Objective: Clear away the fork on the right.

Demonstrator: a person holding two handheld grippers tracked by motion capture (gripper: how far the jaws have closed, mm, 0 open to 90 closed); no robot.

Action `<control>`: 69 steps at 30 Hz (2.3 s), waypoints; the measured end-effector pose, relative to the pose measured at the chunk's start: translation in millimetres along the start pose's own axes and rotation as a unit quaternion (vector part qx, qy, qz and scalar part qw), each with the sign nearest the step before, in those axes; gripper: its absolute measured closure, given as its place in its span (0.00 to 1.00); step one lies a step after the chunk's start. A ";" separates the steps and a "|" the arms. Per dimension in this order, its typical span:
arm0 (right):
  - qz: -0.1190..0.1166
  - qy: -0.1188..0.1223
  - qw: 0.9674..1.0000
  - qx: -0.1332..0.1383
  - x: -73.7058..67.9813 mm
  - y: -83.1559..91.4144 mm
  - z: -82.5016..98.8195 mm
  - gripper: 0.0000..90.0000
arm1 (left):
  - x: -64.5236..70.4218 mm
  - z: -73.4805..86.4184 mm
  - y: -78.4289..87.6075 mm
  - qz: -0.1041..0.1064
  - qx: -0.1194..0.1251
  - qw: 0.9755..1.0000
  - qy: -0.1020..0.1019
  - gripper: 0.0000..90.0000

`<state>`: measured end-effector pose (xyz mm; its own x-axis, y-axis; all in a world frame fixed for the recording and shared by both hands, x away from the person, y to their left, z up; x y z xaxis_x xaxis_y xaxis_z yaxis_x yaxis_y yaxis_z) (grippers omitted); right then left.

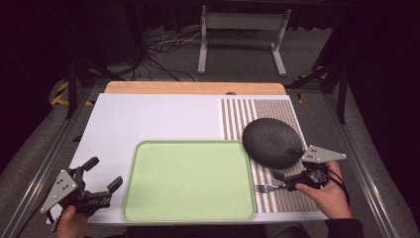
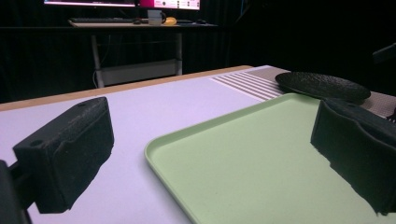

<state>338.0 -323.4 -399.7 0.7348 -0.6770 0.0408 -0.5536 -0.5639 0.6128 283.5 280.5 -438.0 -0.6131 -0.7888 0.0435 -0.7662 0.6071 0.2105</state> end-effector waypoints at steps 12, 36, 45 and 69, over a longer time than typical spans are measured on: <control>-0.008 0.050 0.991 -0.124 2.3 -3.8 -16.4 0.04 | -0.4 0.1 0.4 -0.001 0.000 1.000 0.002 0.00; -0.041 0.113 0.953 -0.278 5.8 -14.7 -19.6 0.12 | -1.2 -0.1 1.1 -0.003 0.002 1.000 0.006 0.00; -0.042 0.125 0.943 -0.306 5.3 -16.0 -18.0 0.12 | -1.3 -0.2 1.0 -0.003 0.000 1.000 0.005 0.00; -0.104 0.260 0.865 -0.416 -3.6 -33.3 -11.7 0.50 | -1.2 0.2 0.7 -0.004 -0.001 1.000 0.005 0.00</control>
<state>358.3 -296.7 -411.0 0.9814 -0.1750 0.0794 -0.0744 0.0350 0.9966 283.7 281.9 -438.1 -0.6052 -0.7945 0.0508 -0.7706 0.6006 0.2133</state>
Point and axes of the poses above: each handheld gripper's, and its own axes: y roughly backward along the jaws, z roughly out of its underside, x roughly to its right, the point moved 1 cm from there along -y, roughly forward along the jaws, and after that the axes turned 6 degrees about -x, right-handed, at the moved point
